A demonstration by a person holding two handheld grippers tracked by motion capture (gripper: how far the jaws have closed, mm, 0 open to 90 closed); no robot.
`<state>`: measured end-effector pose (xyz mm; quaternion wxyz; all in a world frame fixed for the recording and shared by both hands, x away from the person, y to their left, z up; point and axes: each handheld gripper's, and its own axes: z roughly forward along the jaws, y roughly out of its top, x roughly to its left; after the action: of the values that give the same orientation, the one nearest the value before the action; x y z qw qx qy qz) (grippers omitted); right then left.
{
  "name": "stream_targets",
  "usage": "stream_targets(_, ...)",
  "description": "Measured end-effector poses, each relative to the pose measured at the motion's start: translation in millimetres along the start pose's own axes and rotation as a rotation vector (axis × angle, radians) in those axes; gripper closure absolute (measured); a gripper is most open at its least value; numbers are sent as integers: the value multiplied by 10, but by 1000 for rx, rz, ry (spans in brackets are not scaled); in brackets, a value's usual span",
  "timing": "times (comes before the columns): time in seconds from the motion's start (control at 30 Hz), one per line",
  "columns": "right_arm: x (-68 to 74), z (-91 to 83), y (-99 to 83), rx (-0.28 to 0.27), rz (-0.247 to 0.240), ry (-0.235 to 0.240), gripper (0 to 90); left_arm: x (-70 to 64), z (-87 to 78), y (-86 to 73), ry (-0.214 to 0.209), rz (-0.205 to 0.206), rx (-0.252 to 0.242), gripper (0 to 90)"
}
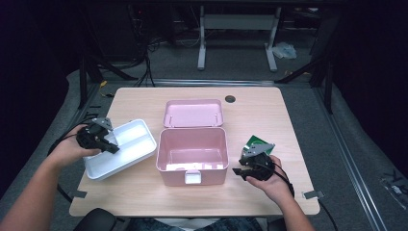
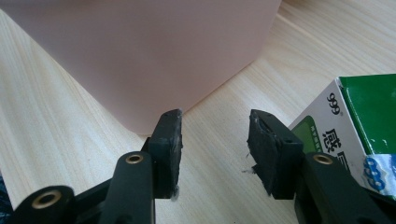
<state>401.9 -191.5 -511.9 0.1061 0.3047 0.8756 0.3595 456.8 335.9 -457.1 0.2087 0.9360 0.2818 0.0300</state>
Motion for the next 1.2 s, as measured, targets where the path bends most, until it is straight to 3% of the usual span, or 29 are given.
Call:
stream_targets(0.2, 3, 1, 3, -1, -2, 2, 545, 11, 212, -77, -15, -21, -1, 894)
stream_targets(0.53, 4, 0, 2, -2, 1, 3, 545, -7, 475, -166, 8, -26, 30, 894)
stream_targets(0.77, 4, 2, 2, -2, -2, 5, 545, 19, 585, -266, 39, -49, 37, 894)
stream_targets(0.9, 3, 7, 1, 0, -1, 5, 545, 30, 643, -320, 29, -67, 10, 894)
stream_targets(1.2, 7, 7, 0, 2, 0, 8, 544, 26, 679, -358, 35, -82, 4, 884)
